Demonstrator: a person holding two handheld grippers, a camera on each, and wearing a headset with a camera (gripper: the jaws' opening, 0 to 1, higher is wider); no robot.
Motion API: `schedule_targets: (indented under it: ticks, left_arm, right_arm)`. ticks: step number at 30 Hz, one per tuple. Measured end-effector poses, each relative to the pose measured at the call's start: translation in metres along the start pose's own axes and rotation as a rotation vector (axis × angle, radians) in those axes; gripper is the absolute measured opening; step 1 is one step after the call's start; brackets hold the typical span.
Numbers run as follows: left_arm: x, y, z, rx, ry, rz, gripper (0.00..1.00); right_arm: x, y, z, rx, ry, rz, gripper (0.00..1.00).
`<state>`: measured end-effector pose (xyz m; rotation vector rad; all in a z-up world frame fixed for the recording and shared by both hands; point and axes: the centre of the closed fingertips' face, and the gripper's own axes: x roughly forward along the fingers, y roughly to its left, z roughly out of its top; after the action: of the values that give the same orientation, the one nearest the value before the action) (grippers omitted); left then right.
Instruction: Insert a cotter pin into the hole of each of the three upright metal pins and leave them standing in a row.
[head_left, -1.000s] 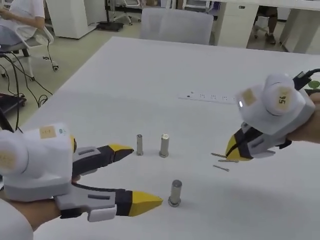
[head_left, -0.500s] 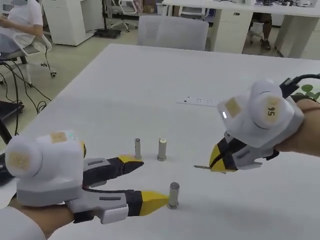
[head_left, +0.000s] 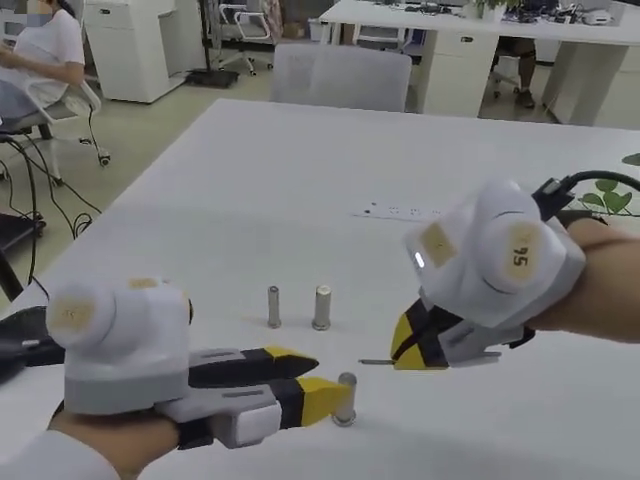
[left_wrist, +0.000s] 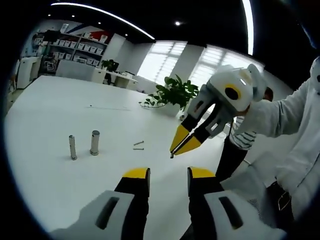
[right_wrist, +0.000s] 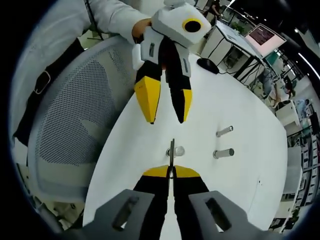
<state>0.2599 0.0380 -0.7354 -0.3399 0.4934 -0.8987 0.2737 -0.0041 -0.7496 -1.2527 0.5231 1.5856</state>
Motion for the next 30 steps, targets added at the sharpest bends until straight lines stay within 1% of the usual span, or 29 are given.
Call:
schedule_targets:
  ticks: [1, 4, 6, 7, 9, 15, 19, 26, 30]
  left_arm:
    - [0.001, 0.000, 0.000, -0.004, -0.001, 0.000, 0.28]
    - [0.003, -0.001, 0.000, -0.050, 0.004, -0.003, 0.26]
    - [0.005, -0.003, -0.001, -0.089, 0.010, -0.016, 0.23]
    - [0.005, -0.003, -0.002, -0.104, 0.011, -0.014, 0.21]
    - [0.007, -0.006, -0.002, -0.143, 0.011, -0.027, 0.19]
    - [0.015, -0.013, -0.005, -0.220, 0.023, -0.053, 0.15]
    - [0.017, -0.017, -0.006, -0.239, 0.025, -0.067, 0.14]
    - [0.021, -0.021, -0.005, -0.303, 0.019, -0.092, 0.12]
    - [0.024, -0.024, -0.007, -0.314, 0.036, -0.100, 0.10]
  right_arm:
    - [0.000, 0.000, 0.000, -0.001, -0.001, 0.000, 0.03]
    - [0.000, 0.001, 0.004, -0.010, -0.007, -0.006, 0.03]
    - [-0.001, 0.003, 0.007, -0.014, -0.012, -0.006, 0.03]
    - [-0.001, 0.003, 0.008, -0.016, -0.013, -0.006, 0.03]
    - [-0.001, 0.005, 0.011, -0.024, -0.018, -0.006, 0.03]
    - [-0.003, 0.008, 0.016, -0.039, -0.031, -0.013, 0.03]
    - [-0.004, 0.011, 0.018, -0.048, -0.035, -0.015, 0.03]
    - [-0.004, 0.016, 0.020, -0.066, -0.033, -0.020, 0.03]
    - [-0.004, 0.018, 0.020, -0.072, -0.032, -0.026, 0.03]
